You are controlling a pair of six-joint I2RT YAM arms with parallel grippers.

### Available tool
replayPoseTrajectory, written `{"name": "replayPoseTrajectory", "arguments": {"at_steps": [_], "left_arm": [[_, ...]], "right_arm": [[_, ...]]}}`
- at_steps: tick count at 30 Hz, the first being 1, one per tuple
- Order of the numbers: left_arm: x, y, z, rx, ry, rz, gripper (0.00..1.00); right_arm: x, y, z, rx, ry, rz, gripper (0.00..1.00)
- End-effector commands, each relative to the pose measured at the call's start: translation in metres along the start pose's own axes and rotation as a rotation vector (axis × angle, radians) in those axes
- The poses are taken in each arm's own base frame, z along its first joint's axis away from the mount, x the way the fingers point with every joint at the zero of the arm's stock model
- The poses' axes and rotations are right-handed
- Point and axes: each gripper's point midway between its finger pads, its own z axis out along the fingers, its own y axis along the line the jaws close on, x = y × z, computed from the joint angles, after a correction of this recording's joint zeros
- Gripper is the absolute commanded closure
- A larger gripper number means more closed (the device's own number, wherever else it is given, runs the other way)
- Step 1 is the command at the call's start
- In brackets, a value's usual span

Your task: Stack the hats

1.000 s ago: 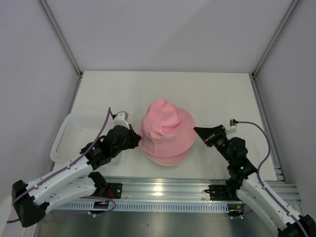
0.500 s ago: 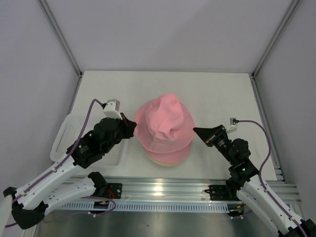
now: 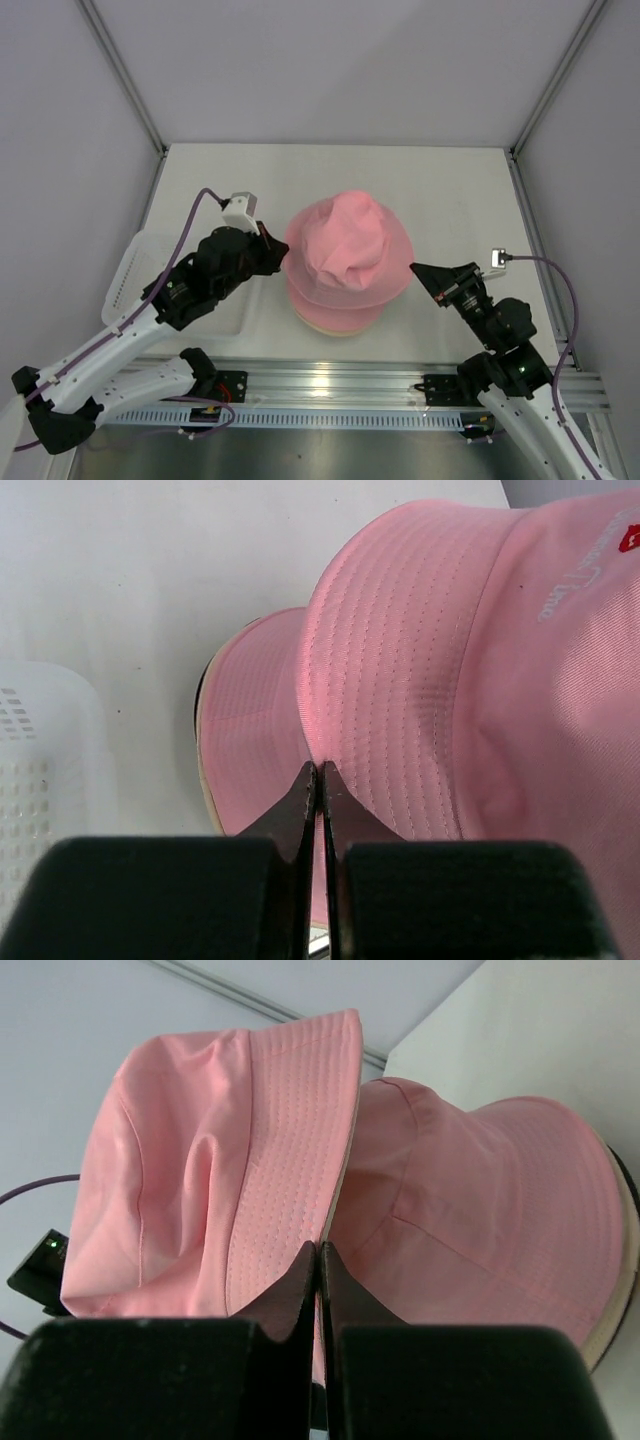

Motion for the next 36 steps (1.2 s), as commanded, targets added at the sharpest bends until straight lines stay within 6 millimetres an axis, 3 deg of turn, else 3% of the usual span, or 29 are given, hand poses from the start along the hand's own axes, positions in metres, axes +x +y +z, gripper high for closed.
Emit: {"name": "replayPoseTrajectory", "arguments": {"at_steps": [1,5,11,15,19,26,32,35,36], "left_arm": [[0.003,-0.007,0.001,0.033,0.007,-0.017,0.99],[0.009,-0.008,0.006,0.031,0.022,-0.015,0.99],[0.02,-0.01,0.019,0.016,0.065,0.0,0.99],[0.042,0.008,0.029,-0.083,0.133,0.001,0.99],[0.077,0.04,0.026,-0.213,0.207,-0.056,0.99],[0.103,0.062,0.019,-0.292,0.252,-0.115,0.99],[0.131,0.079,0.026,-0.354,0.315,-0.17,0.99],[0.134,0.084,0.027,-0.351,0.324,-0.187,0.99],[0.124,0.078,0.026,-0.314,0.296,-0.173,0.96]], "right_arm": [[0.008,-0.033,-0.01,0.138,0.02,-0.012,1.0],[0.03,-0.067,-0.007,0.195,0.078,0.015,1.0],[0.028,-0.092,-0.008,0.287,0.045,0.016,1.0],[0.033,-0.109,-0.008,0.341,0.054,0.015,1.0],[0.045,-0.13,-0.006,0.411,0.098,0.02,1.0],[0.07,-0.166,-0.008,0.523,0.2,0.037,1.0],[0.068,-0.168,-0.001,0.532,0.212,-0.015,1.0],[0.064,-0.165,0.001,0.55,0.221,-0.052,1.0],[0.058,-0.156,0.006,0.532,0.217,-0.075,1.0]]}}
